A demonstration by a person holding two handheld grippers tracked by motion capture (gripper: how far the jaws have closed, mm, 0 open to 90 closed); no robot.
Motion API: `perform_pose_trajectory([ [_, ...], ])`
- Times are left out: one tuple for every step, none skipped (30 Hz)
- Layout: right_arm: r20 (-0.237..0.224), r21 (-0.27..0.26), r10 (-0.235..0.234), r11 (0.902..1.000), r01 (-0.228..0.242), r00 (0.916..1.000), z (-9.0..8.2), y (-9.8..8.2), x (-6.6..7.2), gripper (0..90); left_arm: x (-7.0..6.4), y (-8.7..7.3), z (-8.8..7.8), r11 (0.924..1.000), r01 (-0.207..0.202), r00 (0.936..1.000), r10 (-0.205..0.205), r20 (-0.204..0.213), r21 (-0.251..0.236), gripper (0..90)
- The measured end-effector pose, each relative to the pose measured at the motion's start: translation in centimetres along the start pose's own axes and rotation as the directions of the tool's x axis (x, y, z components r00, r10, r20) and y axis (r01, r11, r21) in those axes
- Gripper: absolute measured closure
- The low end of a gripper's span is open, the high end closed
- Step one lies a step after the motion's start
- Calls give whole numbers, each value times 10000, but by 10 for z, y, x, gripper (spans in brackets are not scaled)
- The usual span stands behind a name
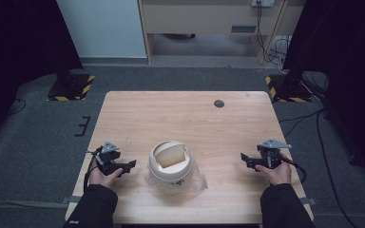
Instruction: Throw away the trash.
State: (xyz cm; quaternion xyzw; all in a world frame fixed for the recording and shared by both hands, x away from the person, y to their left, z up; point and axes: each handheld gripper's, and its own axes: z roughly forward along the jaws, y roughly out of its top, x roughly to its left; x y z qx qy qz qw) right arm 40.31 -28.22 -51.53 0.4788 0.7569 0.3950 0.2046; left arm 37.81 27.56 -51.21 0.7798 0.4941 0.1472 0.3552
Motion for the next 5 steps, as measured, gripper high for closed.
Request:
perform_pose_trajectory([
  [62, 56, 4, 10000, -5, 10000, 0, -1, -2, 152, 0, -1, 2, 9999, -39, 10000, 39, -18, 149, 164],
  [146, 138, 14, 9999, -16, 9999, 1, -2, -4, 149, 0, -2, 4, 9997, -42, 10000, 42, -20, 255, 161],
  [221, 201, 11, 9998, -15, 9998, 1, -3, -5, 147, 0, -3, 5, 9992, -47, 10000, 46, 12, 394, 159],
  [271, 257, 7, 9997, -14, 9996, 1, -4, -7, 144, 0, -4, 7, 9984, -84, 10000, 85, -2, 560, 154],
  [334, 334, 29, 9994, -40, 9994, 2, -5, -8, 138, 0, -5, 9, 9976, -102, 9999, 103, -13, 692, 150],
])
